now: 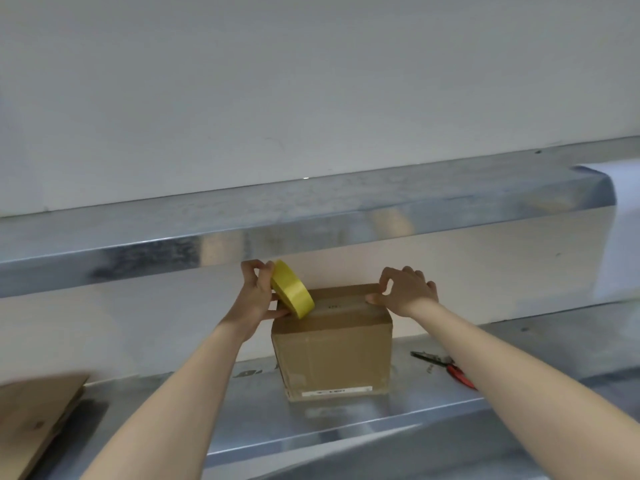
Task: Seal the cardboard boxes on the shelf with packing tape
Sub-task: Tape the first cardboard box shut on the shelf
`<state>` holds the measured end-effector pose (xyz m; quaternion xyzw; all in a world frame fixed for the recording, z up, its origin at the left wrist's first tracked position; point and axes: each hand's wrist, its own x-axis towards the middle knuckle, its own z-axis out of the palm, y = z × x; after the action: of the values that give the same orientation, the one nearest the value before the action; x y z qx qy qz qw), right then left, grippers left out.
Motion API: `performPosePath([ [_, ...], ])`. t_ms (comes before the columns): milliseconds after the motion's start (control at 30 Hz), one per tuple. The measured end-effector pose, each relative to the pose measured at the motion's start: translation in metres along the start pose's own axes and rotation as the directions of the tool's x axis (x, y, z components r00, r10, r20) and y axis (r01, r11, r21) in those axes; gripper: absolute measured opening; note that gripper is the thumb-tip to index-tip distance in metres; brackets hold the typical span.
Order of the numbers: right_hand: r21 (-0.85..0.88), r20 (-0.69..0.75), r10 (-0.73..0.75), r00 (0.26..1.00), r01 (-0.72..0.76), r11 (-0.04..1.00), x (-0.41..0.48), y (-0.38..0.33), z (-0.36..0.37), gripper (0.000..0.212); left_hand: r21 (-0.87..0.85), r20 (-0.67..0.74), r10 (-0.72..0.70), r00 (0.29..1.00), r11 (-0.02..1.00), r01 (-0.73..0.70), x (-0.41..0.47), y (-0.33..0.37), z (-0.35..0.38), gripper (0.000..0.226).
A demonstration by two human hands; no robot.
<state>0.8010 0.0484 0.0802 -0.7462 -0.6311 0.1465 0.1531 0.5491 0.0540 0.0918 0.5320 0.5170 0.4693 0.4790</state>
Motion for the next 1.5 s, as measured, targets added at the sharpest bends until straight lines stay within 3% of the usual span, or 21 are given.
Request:
performPosePath([
  [100, 0.085, 0.012, -0.046, 0.999, 0.045, 0.995, -0.003, 0.003, 0.006, 0.016, 0.022, -0.037, 0.005, 0.999, 1.000, -0.004, -0.004, 0.001, 0.004, 0.021],
  [167, 0.113, -0.060, -0.099, 0.993, 0.105, 0.988, -0.003, 0.004, 0.006, 0.003, 0.022, -0.065, 0.002, 0.998, 1.000, -0.001, -0.006, 0.006, 0.007, 0.022],
  [267, 0.207, -0.184, -0.190, 0.964, 0.227, 0.952, -0.002, -0.002, -0.010, 0.009, 0.074, -0.053, 0.041, 0.998, 0.997, -0.037, -0.011, 0.021, 0.016, 0.036],
  [367, 0.444, -0.118, -0.245, 0.962, 0.272, 0.854, -0.010, -0.021, -0.033, 0.031, 0.211, 0.025, 0.076, 0.997, 0.974, -0.079, -0.024, 0.040, 0.037, 0.047],
  [433, 0.551, -0.045, -0.305, 0.951, 0.278, 0.787, -0.020, -0.027, -0.043, 0.042, 0.259, 0.098, 0.106, 0.990, 0.957, -0.128, -0.037, 0.048, 0.055, 0.043],
  [567, 0.727, -0.030, -0.419, 0.908, 0.308, 0.614, -0.041, -0.011, -0.051, 0.029, 0.374, 0.207, 0.134, 0.969, 0.905, -0.205, -0.061, 0.052, 0.075, 0.023],
  [667, 0.722, -0.055, -0.422, 0.905, 0.328, 0.609, -0.047, 0.001, -0.054, 0.027, 0.531, 0.291, 0.105, 0.951, 0.809, -0.252, -0.070, 0.047, 0.079, 0.022],
  [867, 0.660, -0.009, -0.433, 0.901, 0.330, 0.674, -0.054, 0.010, -0.059, 0.004, 0.478, 0.365, 0.113, 0.924, 0.829, -0.291, -0.079, 0.037, 0.090, 0.019],
  [1133, 0.485, -0.059, -0.452, 0.890, 0.421, 0.767, -0.065, 0.018, -0.053, 0.008, 0.457, 0.386, 0.119, 0.915, 0.837, -0.302, -0.088, 0.026, 0.096, 0.021],
  [1333, 0.369, -0.186, -0.381, 0.906, 0.423, 0.827, -0.077, 0.017, -0.043, 0.015, 0.322, 0.322, 0.021, 0.947, 0.938, -0.130, -0.097, 0.019, 0.108, 0.047],
  [1500, 0.301, -0.174, -0.395, 0.902, 0.430, 0.851, -0.080, 0.028, -0.044, 0.008, 0.294, 0.425, -0.054, 0.904, 0.952, -0.081, -0.099, 0.010, 0.119, 0.075],
])
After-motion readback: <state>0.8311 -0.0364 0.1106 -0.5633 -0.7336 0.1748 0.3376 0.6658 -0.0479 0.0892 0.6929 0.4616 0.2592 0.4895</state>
